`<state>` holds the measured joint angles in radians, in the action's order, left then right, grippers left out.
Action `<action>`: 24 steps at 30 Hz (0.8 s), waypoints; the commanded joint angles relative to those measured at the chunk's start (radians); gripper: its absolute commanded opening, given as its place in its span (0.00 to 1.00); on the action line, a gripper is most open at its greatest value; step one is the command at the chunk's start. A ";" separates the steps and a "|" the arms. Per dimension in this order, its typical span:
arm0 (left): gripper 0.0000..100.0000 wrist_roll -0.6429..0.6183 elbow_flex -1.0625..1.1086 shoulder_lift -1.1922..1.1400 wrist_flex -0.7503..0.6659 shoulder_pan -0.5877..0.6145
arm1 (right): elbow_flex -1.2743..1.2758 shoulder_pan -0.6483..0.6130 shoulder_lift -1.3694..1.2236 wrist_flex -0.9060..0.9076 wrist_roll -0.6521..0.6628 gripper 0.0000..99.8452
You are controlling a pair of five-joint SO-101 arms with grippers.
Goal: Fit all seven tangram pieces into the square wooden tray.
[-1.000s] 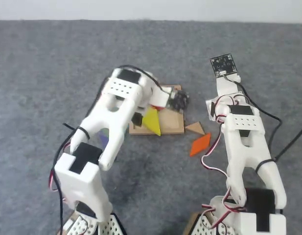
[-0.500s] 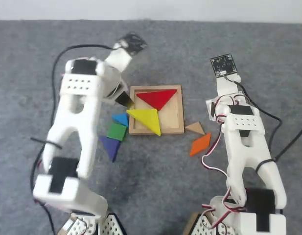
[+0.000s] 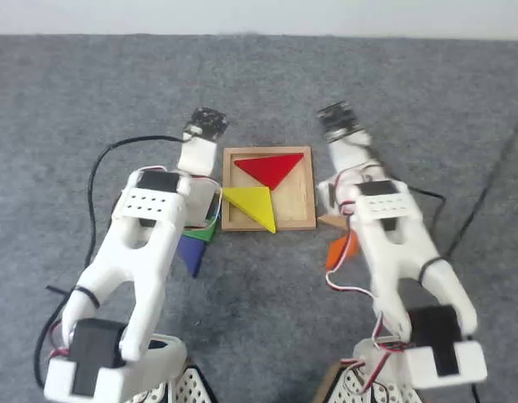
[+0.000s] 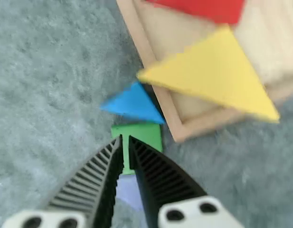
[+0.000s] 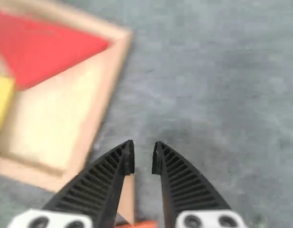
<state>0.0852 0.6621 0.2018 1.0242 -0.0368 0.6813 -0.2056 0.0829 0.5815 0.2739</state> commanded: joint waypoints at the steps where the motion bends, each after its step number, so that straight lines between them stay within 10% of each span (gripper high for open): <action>1: 0.01 -0.135 -0.050 -0.005 -0.049 -0.017 | -0.087 0.012 -0.016 -0.018 -0.011 0.09; 24: 0.01 -0.245 -0.418 -0.497 -0.104 -0.064 | -0.095 -0.038 -0.036 -0.018 -0.012 0.09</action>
<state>-0.1496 0.2938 -0.3046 0.9782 -0.0982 0.6444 -0.2348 0.0384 0.5815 0.2723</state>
